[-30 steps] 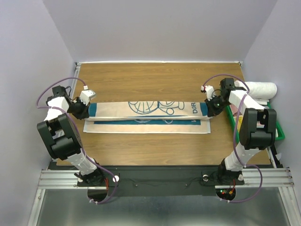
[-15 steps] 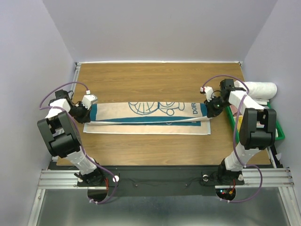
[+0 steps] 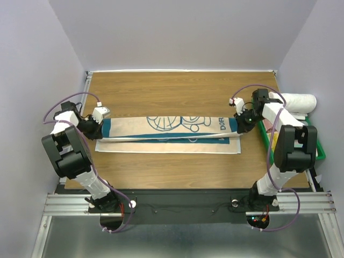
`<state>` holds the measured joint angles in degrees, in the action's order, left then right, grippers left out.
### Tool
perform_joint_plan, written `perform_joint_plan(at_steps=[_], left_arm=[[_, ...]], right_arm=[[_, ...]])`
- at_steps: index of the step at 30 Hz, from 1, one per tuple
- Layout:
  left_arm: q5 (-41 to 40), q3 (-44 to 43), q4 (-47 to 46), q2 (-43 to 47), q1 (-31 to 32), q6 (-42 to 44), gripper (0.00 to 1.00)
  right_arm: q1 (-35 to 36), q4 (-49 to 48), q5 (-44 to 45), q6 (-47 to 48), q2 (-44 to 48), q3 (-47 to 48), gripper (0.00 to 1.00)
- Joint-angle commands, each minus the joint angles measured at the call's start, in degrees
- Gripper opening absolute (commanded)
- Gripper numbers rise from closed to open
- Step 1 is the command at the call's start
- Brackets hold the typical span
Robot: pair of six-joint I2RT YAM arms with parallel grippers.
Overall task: Roll the towels
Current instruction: Fold the towel
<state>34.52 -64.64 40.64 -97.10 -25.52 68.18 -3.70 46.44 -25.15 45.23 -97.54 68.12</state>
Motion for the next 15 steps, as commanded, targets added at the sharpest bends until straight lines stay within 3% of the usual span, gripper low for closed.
perform_joint_plan(at_steps=[1, 5, 15], left_arm=[[1.25, -3.38, 5.23, 4.02, -1.81, 2.83, 0.00], [0.37, -5.76, 8.40, 3.85, -3.22, 4.85, 0.00], [-2.88, -0.93, 3.40, 2.27, -3.93, 5.03, 0.00]], right_arm=[[-0.51, 2.52, -0.69, 0.73, 5.60, 2.72, 0.01], [-0.60, 4.36, 0.44, 2.84, 6.92, 0.80, 0.01], [-0.51, 5.68, -2.19, 4.87, 3.76, -4.57, 0.01]])
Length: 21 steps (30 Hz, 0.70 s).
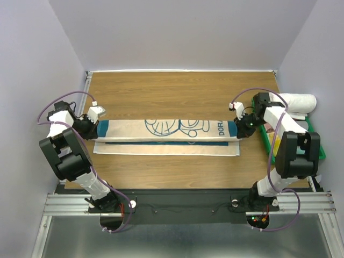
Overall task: Roll the towels
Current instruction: Fold the towel
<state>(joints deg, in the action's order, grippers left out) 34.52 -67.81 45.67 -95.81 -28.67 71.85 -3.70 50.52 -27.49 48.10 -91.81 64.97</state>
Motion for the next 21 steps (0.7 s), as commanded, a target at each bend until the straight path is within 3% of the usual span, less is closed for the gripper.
perform_joint_plan(at_steps=[1, 15, 21], left_arm=[[-3.49, 2.68, -2.16, 0.71, -0.78, 1.45, 0.00], [-5.78, 3.47, -4.98, -2.63, -0.78, -0.66, 0.00], [-3.24, -0.99, -1.30, -2.10, -0.78, -1.28, 0.00]], right_arm=[[-0.51, 1.68, -0.20, 1.91, -2.58, -1.42, 0.01], [-0.34, 1.51, -0.02, 1.04, -8.29, -1.95, 0.01], [-0.34, 2.65, 0.15, -1.42, -7.95, 4.18, 0.01]])
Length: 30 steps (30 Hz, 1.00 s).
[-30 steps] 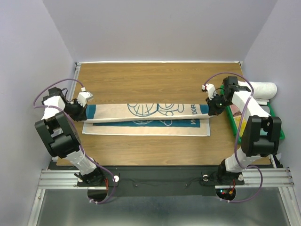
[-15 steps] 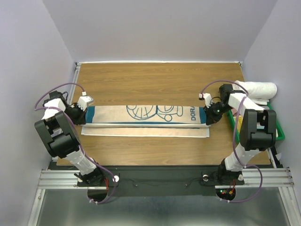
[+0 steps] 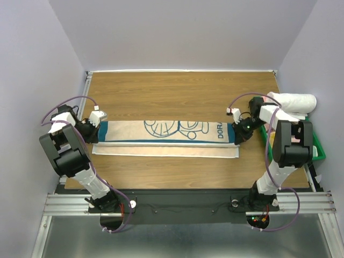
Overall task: Roll the towels
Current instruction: Fold the towel
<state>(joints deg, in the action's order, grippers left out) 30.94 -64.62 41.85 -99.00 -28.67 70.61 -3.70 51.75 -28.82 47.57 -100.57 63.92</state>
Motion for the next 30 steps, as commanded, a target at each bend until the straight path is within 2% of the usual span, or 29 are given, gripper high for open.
perform_joint_plan(at_steps=[1, 8, 11, 19, 30], left_arm=[[0.61, -5.24, 4.11, 1.35, -0.78, -0.03, 0.00], [2.20, -14.29, 10.87, 2.58, -1.31, 2.16, 0.00], [2.63, -14.66, 12.55, 3.63, -1.92, 3.04, 0.00], [1.58, -9.83, 14.23, 5.57, -3.77, 7.35, 0.00], [-2.72, 0.27, 5.01, 3.11, -3.77, 5.86, 0.00]], right_arm=[[-0.34, 2.21, 1.66, -1.08, 1.34, 5.95, 0.01], [-0.69, 4.85, 3.07, -0.73, 6.52, 7.88, 0.01], [-0.78, 5.73, 3.24, -0.29, 8.46, 7.80, 0.00], [-0.78, 7.14, 4.65, 3.40, 10.49, 2.62, 0.01], [-0.69, 3.54, 1.84, 1.82, 3.46, -0.82, 0.01]])
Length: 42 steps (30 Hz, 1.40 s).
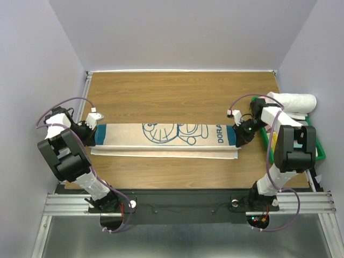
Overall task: Roll the towels
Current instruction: Fold the towel
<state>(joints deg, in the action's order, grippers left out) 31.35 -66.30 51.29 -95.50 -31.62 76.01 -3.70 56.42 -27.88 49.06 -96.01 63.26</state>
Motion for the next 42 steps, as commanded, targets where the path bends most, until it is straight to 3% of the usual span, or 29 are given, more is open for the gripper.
perform_joint_plan(at_steps=[1, 15, 21, 27, 32, 42], left_arm=[[-3.66, 2.32, -4.96, -0.65, -0.82, 0.28, 0.00], [-3.32, 1.53, -6.11, -2.41, -0.82, -0.95, 0.00], [-1.65, 0.03, -4.53, -1.79, -0.82, -1.48, 0.00], [1.95, -8.03, 1.60, -1.26, -0.82, -1.04, 0.00], [3.28, -12.36, 6.89, -0.56, -0.90, 1.24, 0.00], [-1.47, -3.67, 0.49, -0.03, -0.90, 1.87, 0.00]], right_arm=[[-0.69, -1.23, 0.72, 0.42, -1.20, -0.51, 0.01], [-0.34, -1.67, 2.04, 2.18, -0.15, -4.73, 0.01], [-0.34, -1.23, 2.30, 0.78, 1.08, -2.01, 0.01], [-0.43, 5.70, 0.55, 1.21, 3.37, 5.37, 0.01], [-0.43, 10.37, -0.86, 3.06, 5.74, 6.09, 0.01], [-0.34, 8.18, 0.28, 5.08, 3.99, -0.86, 0.01]])
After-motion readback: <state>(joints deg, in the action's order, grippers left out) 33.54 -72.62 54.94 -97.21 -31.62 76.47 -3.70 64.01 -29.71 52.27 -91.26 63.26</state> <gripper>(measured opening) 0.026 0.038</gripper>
